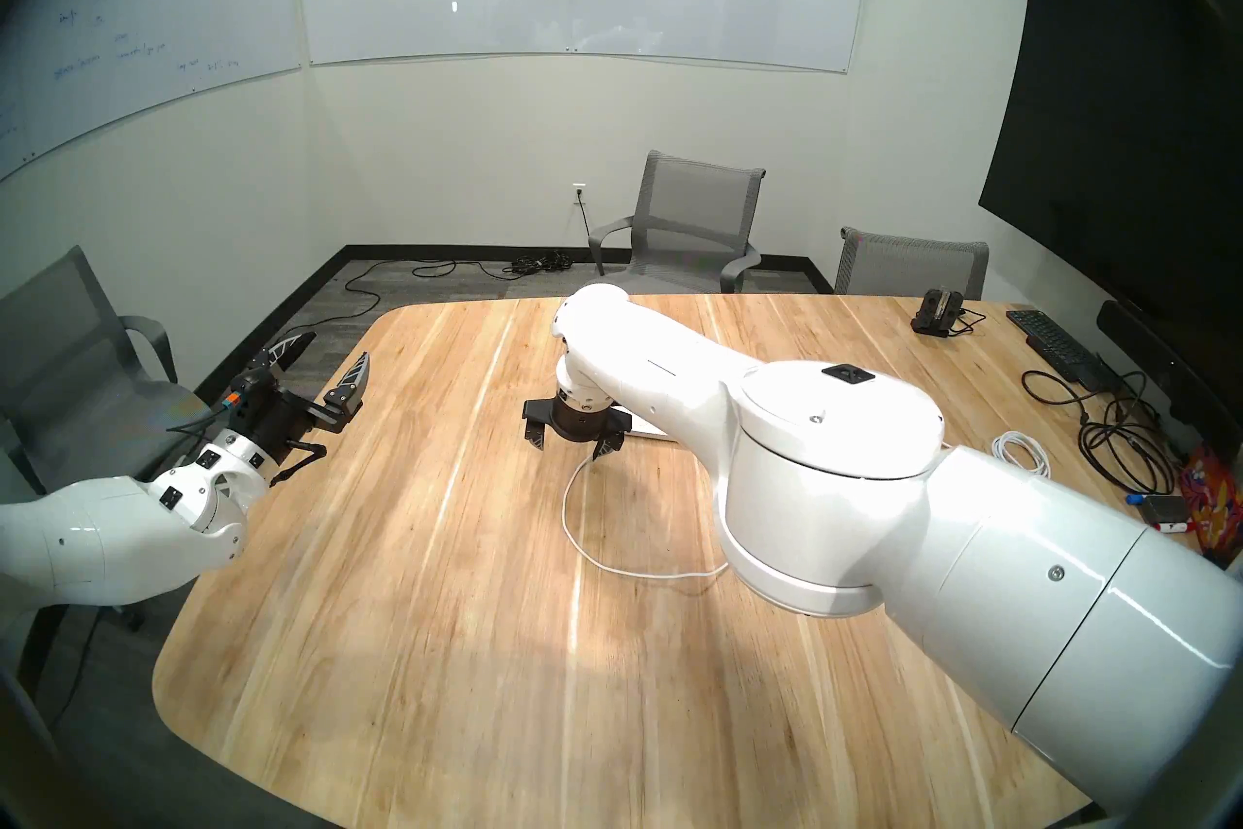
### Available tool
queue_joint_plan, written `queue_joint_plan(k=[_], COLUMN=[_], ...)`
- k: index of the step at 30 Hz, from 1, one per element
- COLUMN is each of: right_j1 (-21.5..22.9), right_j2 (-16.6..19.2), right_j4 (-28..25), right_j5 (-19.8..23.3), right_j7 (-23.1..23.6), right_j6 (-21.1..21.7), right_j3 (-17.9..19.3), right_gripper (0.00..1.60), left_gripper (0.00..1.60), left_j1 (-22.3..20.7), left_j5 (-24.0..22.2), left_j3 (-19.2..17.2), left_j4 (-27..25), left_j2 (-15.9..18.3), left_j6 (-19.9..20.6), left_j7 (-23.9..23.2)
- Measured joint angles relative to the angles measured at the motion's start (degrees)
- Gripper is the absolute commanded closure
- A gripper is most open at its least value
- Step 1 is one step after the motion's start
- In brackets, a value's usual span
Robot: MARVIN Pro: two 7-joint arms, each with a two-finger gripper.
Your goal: Plug the charging cable into the port of a MacBook
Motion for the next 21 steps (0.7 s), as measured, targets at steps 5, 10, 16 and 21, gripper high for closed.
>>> queue_joint_plan(k=[5,10,16,21], right_j1=[0.0,0.03,0.35,0.5], right_j2=[0.65,0.14,-1.06,-1.53], right_j4=[0.43,0.24,0.17,0.21], right_j5=[0.19,0.2,-0.1,-0.29], right_j7=[-0.34,-2.56,-6.06,-7.82], right_j6=[1.33,2.99,4.8,5.4], right_j3=[0.29,0.23,-0.24,-0.37], right_gripper=[0.0,0.0,0.0,0.0], left_gripper=[0.0,0.0,0.0,0.0], left_j1=[0.0,0.0,0.0,0.0], left_j5=[0.0,0.0,0.0,0.0], left_j3=[0.0,0.0,0.0,0.0], left_j4=[0.0,0.0,0.0,0.0], left_j2=[0.0,0.0,0.0,0.0], left_j6=[0.0,0.0,0.0,0.0], left_j7=[0.0,0.0,0.0,0.0])
